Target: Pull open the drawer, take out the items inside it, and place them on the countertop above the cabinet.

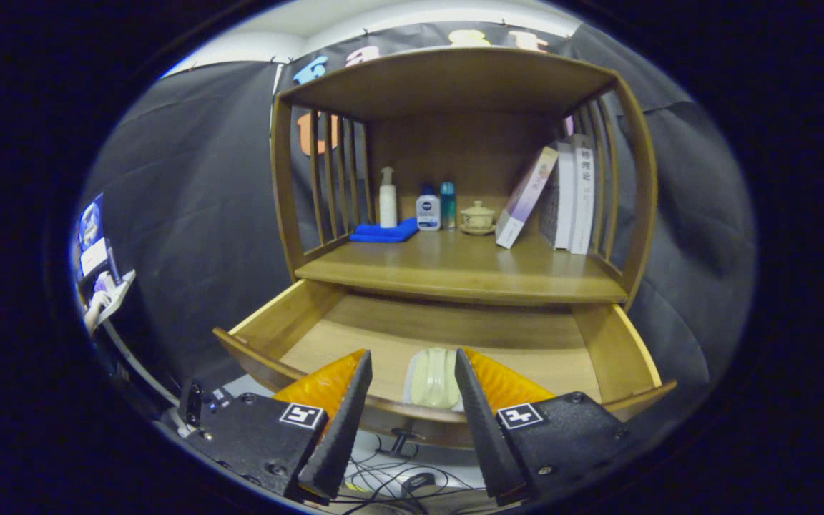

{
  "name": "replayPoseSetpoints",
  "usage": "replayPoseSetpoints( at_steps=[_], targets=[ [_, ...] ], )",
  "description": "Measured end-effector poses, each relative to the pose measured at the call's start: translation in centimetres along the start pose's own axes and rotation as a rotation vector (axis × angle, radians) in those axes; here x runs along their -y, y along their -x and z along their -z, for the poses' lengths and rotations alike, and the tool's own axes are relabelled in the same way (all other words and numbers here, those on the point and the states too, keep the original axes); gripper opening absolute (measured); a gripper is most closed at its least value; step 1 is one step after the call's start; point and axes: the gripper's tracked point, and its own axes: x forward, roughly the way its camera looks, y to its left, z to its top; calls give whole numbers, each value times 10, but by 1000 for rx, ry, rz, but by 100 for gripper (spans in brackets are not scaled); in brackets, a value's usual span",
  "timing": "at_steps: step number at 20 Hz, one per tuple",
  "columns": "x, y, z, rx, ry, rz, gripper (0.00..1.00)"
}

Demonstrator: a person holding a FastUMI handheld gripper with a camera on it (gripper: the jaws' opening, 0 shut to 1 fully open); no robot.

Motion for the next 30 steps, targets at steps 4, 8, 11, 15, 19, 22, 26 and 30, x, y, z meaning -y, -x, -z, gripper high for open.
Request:
replayPoseSetpoints(
  at_steps=[4,8,11,15,19,22,26,30],
  targets=[
    [8,-38,10,-164,-38,-11,74],
    [15,-70,29,-327,-41,-6,75],
    [18,-85,46,-436,-42,8,74],
    [25,-101,60,-532,-35,45,71],
    [33,-109,60,-561,-51,78,66],
    [34,-109,56,-536,-74,67,49],
    [29,-104,51,-520,-122,45,20],
    [28,-90,30,-468,-138,31,19]
  ],
)
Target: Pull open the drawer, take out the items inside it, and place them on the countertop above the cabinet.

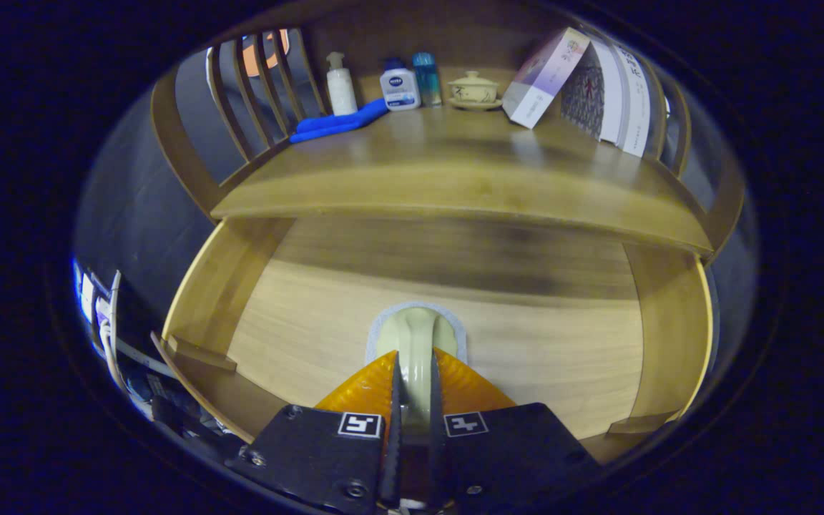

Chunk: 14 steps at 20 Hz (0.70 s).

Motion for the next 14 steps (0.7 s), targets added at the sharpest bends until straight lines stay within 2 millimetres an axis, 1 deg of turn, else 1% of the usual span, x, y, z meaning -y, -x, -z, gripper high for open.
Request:
replayPoseSetpoints(
  at_steps=[5,9,12,14],
  targets=[
    [-6,40,-33,84,-16,-37,19],
    [-18,71,-64,156,1,-69,19],
    [-27,88,-88,201,8,-80,19],
    [-26,94,-108,227,5,-72,19]
  ],
)
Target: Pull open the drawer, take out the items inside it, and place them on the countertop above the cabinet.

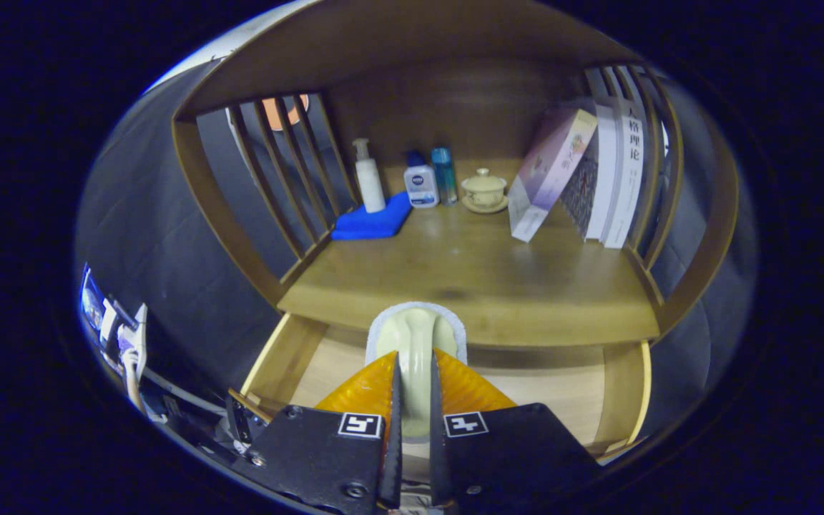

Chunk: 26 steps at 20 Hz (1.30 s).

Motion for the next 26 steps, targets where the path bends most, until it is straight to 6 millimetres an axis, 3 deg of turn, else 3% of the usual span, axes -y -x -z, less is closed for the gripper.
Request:
replayPoseSetpoints(
  at_steps=[3,6,15,19,23,26],
  targets=[
    [6,-10,-29,27,-18,26,19],
    [21,-33,-51,14,-24,76,19],
    [43,-109,-73,-56,-21,158,19],
    [47,-124,-78,-58,-19,192,19],
    [52,-126,-82,-45,-4,241,19],
    [55,-115,-86,-14,-10,271,31]
  ],
)
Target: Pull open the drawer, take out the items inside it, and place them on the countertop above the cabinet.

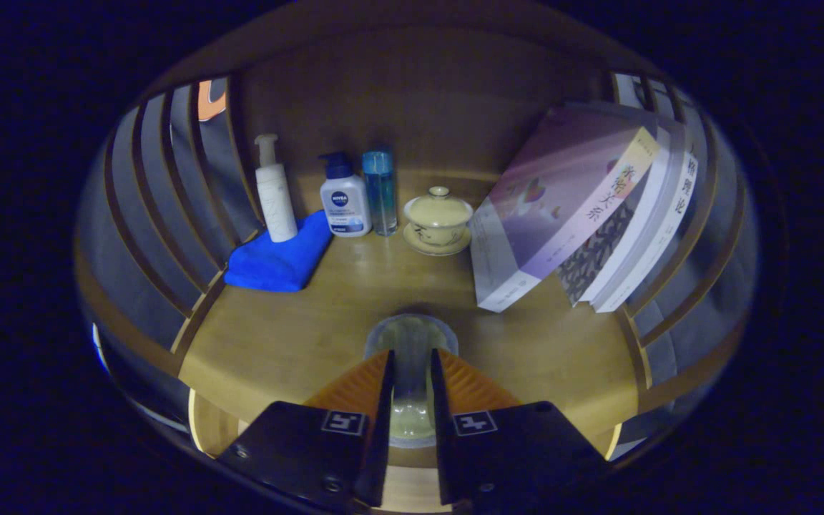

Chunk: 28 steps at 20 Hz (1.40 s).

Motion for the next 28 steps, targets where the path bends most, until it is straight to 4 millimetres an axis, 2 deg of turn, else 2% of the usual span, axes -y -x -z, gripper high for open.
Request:
replayPoseSetpoints(
  at_steps=[5,8,12,17,18,21,24,28],
  targets=[
    [0,46,-2,99,-35,-34,63],
    [-3,79,9,142,-12,-60,80],
    [-12,122,30,194,15,-108,81],
    [-23,172,66,258,24,-188,84],
    [-24,181,71,273,34,-199,90],
    [-24,204,90,343,39,-216,92],
    [-24,222,116,397,25,-245,95],
    [-21,228,161,444,14,-258,97]
  ],
)
